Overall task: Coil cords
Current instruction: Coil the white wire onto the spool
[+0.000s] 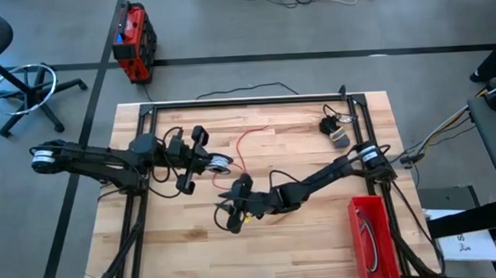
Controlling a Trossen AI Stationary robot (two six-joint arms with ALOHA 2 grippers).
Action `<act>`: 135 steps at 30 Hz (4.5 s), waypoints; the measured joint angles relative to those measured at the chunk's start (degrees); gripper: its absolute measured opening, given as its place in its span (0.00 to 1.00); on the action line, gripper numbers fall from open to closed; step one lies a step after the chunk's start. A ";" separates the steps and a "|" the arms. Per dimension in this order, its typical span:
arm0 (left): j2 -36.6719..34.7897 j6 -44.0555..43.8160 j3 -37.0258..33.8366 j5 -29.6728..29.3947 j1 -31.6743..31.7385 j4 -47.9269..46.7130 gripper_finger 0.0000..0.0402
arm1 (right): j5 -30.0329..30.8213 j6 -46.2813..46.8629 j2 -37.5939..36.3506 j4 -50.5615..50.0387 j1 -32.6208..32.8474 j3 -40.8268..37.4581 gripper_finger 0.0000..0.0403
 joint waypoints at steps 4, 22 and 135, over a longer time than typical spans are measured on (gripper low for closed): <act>0.00 0.00 0.00 -0.02 0.00 0.05 0.00 | -0.86 1.25 1.18 2.45 -0.20 0.02 0.34; 0.00 0.02 0.00 -0.04 0.00 0.00 0.00 | -9.67 2.34 1.59 5.59 -1.51 0.09 0.30; 10.43 -9.90 0.02 -26.06 -0.02 -7.20 0.00 | -2.44 22.01 -17.54 -44.43 -4.84 1.33 0.00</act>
